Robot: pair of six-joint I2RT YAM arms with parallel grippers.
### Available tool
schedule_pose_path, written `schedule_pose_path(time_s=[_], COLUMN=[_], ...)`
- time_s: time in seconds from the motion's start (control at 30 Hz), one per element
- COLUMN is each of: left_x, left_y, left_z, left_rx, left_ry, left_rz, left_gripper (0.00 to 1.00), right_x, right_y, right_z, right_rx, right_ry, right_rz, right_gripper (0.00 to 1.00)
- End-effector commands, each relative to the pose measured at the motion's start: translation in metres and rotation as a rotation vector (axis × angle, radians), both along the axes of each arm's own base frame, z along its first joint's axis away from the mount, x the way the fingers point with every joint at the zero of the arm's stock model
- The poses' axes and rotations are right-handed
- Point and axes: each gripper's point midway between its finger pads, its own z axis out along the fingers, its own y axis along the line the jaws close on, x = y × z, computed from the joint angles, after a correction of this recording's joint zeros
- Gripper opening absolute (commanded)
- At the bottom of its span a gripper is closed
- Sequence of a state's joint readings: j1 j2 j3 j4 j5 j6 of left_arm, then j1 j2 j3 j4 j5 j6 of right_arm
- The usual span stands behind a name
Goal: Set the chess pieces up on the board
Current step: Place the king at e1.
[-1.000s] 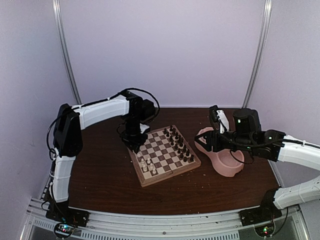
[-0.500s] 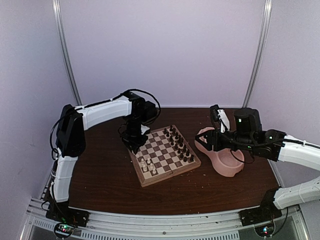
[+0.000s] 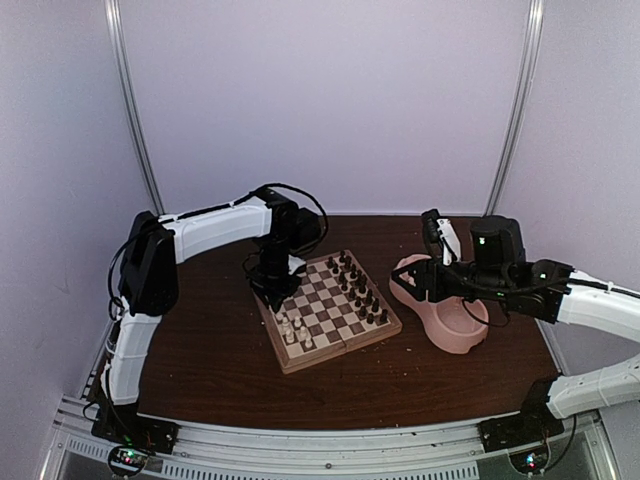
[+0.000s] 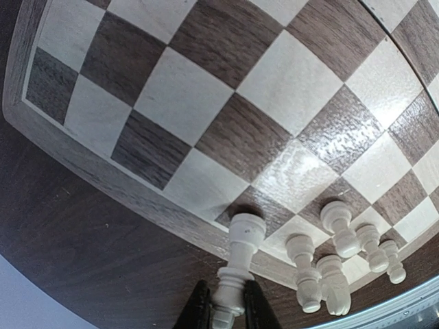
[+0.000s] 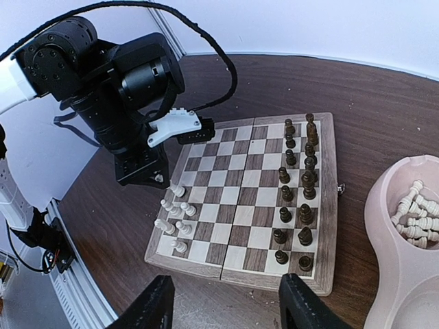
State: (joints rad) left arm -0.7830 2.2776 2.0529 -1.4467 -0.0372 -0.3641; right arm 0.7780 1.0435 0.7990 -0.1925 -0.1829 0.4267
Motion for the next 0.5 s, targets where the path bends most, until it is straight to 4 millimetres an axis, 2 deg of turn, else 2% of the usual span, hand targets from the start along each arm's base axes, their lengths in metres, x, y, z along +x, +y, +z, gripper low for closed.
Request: schedule_pose_path(time_s=[0.0,0.27,0.37,0.47], left_x=[-0.0023,-0.0017,-0.0014,-0.0004], left_y=[-0.0033,-0.0027,-0.0021,-0.002], left_z=[-0.0015,0.0,0.0015,0.0045], left_rx=[0.005,0.017,0.021,0.019], left_ry=[0.015,0.0,-0.006,-0.017], left_rz=[-0.015,-0.021,-0.021,-0.02], left_gripper=[0.12,0.34,0.38,0.36], right_x=[-0.0002,0.0005,0.0006,0.0008], right_y=[-0.0014,0.0007,0.0012,0.0021], right_z=[0.0063,0.0061,0.0068,0.0078], right_rx=[0.027,0.033,0.034,0.037], right_ry=[-0.009,-0.002,-0.002,-0.001], right_rz=[-0.001,0.005,0.007,0.009], right_gripper=[0.55,0.55,0.55,0.55])
